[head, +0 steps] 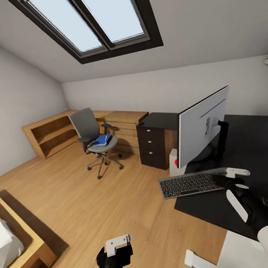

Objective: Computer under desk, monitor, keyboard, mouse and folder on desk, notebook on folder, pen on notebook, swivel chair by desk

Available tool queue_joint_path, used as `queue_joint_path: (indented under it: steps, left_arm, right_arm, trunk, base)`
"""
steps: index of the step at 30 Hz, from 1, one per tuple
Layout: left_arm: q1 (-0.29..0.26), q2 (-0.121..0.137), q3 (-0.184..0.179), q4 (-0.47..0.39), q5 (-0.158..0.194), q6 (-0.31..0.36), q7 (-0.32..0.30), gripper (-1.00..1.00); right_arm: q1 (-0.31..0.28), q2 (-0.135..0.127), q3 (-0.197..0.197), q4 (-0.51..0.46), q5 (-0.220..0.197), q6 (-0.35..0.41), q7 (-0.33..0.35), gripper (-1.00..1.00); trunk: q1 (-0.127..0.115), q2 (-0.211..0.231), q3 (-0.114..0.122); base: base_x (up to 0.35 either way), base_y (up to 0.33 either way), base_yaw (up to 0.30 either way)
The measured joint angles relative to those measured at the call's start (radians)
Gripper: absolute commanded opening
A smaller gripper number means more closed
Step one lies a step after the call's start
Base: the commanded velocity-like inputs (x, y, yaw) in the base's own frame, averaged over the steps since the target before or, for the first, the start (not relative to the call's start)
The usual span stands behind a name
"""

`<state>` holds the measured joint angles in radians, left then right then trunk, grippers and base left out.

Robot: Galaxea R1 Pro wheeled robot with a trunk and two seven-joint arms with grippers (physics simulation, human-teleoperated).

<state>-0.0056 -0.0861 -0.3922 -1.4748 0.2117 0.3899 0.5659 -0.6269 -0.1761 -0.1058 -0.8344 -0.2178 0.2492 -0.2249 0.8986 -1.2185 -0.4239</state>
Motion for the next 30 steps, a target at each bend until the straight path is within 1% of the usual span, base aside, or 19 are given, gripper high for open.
queue_joint_path:
  steps: [5,10,14,19,21,23,26,30]
  left_arm:
    - [0.000,0.000,0.000,0.000,0.000,0.000,0.000,1.00]
    - [0.000,0.000,0.001,-0.001,0.001,0.000,0.000,1.00]
    - [0.000,0.000,0.002,-0.001,0.001,0.000,-0.001,1.00]
    - [0.000,0.001,0.002,-0.004,0.002,0.000,-0.001,1.00]
    - [0.000,0.001,0.002,-0.005,0.003,-0.001,-0.001,1.00]
    - [0.000,0.003,0.002,-0.034,0.002,-0.001,0.000,1.00]
    - [0.000,0.005,0.002,-0.051,0.003,-0.001,0.000,1.00]
    - [0.000,0.007,0.002,-0.071,0.002,-0.002,0.000,1.00]
  right_arm:
    - [0.000,-0.001,0.000,0.003,0.000,-0.002,0.000,1.00]
    - [0.000,-0.001,0.000,0.004,0.000,-0.003,0.000,1.00]
    - [0.000,-0.001,0.000,0.005,0.001,-0.003,0.001,1.00]
    - [0.000,0.000,0.001,0.013,0.004,-0.007,0.007,1.00]
    - [0.000,0.000,0.003,0.027,0.004,-0.019,0.008,1.00]
    - [0.000,-0.002,0.003,0.107,0.003,-0.073,0.009,1.00]
    - [0.000,-0.003,0.003,0.148,0.004,-0.103,0.012,1.00]
    - [-0.001,-0.004,0.003,0.196,0.005,-0.154,0.036,1.00]
  trunk:
    - [0.000,0.000,0.004]
    - [0.000,0.000,0.006]
    - [0.000,0.000,0.008]
    - [-0.001,0.000,0.008]
    - [-0.001,0.000,0.008]
    - [0.000,0.000,0.008]
    - [0.000,0.000,0.008]
    - [0.000,0.000,0.008]
  base:
    - [0.001,-0.027,-0.229]
    - [0.036,-0.118,-0.231]
    - [0.215,-0.078,-0.115]
    - [0.310,0.117,-0.011]
    - [0.266,0.140,-0.003]
    - [0.101,0.053,-0.001]
    - [0.055,0.029,0.000]
    - [0.018,0.010,0.000]
